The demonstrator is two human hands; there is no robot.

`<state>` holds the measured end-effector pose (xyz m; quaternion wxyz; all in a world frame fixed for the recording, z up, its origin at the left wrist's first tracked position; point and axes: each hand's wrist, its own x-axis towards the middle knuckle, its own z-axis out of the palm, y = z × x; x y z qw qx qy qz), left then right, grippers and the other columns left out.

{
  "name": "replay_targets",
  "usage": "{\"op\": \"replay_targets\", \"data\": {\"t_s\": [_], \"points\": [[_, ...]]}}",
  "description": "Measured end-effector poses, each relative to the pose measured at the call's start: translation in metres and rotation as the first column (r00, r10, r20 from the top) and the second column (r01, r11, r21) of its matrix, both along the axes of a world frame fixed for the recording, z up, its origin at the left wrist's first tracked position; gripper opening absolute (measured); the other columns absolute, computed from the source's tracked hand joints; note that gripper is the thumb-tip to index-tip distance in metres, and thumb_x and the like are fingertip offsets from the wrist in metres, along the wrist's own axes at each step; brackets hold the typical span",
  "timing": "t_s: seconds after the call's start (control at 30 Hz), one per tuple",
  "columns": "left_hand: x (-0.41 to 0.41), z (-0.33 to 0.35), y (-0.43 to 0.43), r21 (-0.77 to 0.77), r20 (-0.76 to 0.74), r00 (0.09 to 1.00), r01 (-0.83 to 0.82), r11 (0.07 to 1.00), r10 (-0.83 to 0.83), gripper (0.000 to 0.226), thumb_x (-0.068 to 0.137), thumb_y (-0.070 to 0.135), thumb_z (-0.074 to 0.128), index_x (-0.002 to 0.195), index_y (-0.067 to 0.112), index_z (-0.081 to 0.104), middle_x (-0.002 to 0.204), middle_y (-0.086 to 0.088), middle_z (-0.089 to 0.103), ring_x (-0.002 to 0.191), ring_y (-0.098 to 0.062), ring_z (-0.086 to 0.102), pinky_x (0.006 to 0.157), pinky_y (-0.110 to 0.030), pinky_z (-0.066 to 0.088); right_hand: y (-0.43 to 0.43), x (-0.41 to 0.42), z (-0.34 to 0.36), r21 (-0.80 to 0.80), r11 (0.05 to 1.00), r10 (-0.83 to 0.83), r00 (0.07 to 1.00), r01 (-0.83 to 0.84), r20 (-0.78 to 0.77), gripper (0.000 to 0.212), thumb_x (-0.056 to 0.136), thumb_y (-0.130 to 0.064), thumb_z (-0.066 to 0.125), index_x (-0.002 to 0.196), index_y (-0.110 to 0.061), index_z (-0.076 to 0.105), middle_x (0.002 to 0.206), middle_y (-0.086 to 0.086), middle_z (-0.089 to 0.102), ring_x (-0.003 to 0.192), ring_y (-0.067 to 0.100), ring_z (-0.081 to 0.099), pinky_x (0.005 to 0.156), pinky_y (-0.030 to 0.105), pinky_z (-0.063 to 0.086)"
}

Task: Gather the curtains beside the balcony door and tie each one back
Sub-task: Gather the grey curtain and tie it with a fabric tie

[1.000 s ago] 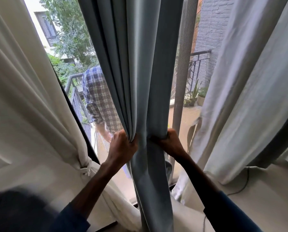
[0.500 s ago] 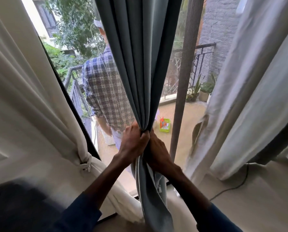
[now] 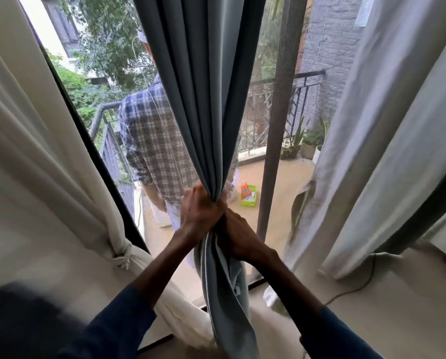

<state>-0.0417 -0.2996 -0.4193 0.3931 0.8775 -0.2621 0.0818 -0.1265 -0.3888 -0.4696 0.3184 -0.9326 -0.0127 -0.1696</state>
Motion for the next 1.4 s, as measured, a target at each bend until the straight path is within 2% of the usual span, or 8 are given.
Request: {"op": "replay_targets", "data": {"t_s": [0.23,0.37,0.57,0.8,0.9,1.07,1.27,1.4], "points": [[0.002,0.009,0.004,0.066,0.013,1.0,0.022,0.998,-0.022,0.02,0.075,0.028,0.053,0.063,0.012,0.052,0.056,-0.004,0.055,0.05,-0.025,0.057,0.044,-0.027,0.041,-0.008,-0.005,-0.012,0.336,0.942,0.0,0.999,0.018,-0.051,0.076,0.082,-0.003,0.065,0.15,-0.028,0.042,0.13,-0.011,0.067,0.119,0.014,0.064,0.095,0.036,0.055],[-0.002,0.017,0.008,0.056,0.035,0.999,0.034,0.998,-0.036,0.022,0.08,0.007,0.059,0.061,0.013,0.049,0.049,0.008,0.042,0.041,-0.016,0.042,0.038,-0.016,0.022,-0.019,-0.015,-0.035,0.535,0.835,-0.168,0.985,0.126,0.029,0.045,0.083,0.001,0.068,0.116,-0.029,0.068,0.113,-0.011,0.073,0.11,0.007,0.069,0.082,0.033,0.059],[-0.001,0.016,0.01,0.045,0.056,0.995,0.077,0.996,-0.08,0.035,0.081,0.003,0.059,0.055,0.017,0.039,0.047,0.007,0.037,0.038,-0.003,0.035,0.033,-0.015,0.029,-0.016,-0.034,-0.091,0.427,0.86,-0.263,0.959,0.281,-0.104,0.032,0.082,-0.012,0.077,0.113,-0.019,0.074,0.105,-0.008,0.076,0.1,0.003,0.071,0.077,0.039,0.062],[-0.002,0.012,0.014,0.024,0.049,0.998,0.046,0.999,-0.047,0.041,0.079,0.007,0.063,0.054,0.019,0.034,0.048,0.009,0.036,0.041,-0.009,0.038,0.043,-0.016,0.023,0.0,-0.035,-0.087,0.432,0.83,-0.412,0.91,0.352,0.049,0.017,0.079,-0.006,0.08,0.082,-0.019,0.07,0.075,-0.007,0.071,0.068,0.013,0.069,0.059,0.032,0.057],[-0.002,0.01,0.011,0.028,0.024,1.0,0.008,1.0,-0.009,0.024,0.079,0.012,0.063,0.062,0.016,0.046,0.053,0.003,0.043,0.047,-0.019,0.04,0.05,-0.024,0.03,0.012,-0.037,-0.089,0.385,0.881,-0.33,0.94,0.275,0.082,0.019,0.083,-0.011,0.074,0.103,-0.013,0.075,0.094,-0.001,0.075,0.081,0.017,0.071,0.071,0.039,0.06],[-0.005,0.01,0.011,0.067,0.044,0.999,0.001,0.998,-0.004,0.007,0.081,0.016,0.064,0.079,0.009,0.067,0.066,-0.003,0.052,0.061,-0.023,0.044,0.061,-0.03,0.035,0.019,-0.031,-0.083,0.373,0.842,-0.482,0.853,0.388,0.201,0.033,0.085,-0.009,0.068,0.118,-0.008,0.069,0.107,0.007,0.07,0.094,0.024,0.067,0.081,0.043,0.056],[-0.001,0.006,0.016,0.065,0.042,0.998,0.038,0.997,-0.041,0.009,0.08,0.014,0.062,0.072,0.015,0.059,0.063,-0.004,0.057,0.055,-0.025,0.054,0.05,-0.026,0.039,0.013,-0.03,-0.081,0.35,0.878,-0.389,0.913,0.328,0.121,0.047,0.079,-0.009,0.077,0.125,-0.014,0.069,0.117,-0.003,0.072,0.104,0.01,0.067,0.087,0.027,0.055],[0.0,0.007,0.019,0.053,0.031,0.998,0.058,0.997,-0.059,0.026,0.079,0.013,0.06,0.059,0.018,0.045,0.055,-0.003,0.052,0.048,-0.024,0.054,0.046,-0.023,0.04,0.012,-0.033,-0.066,0.337,0.886,-0.327,0.944,0.319,-0.034,0.03,0.082,-0.012,0.074,0.078,-0.041,0.066,0.063,-0.02,0.06,0.06,-0.006,0.055,0.061,0.021,0.044]]}}
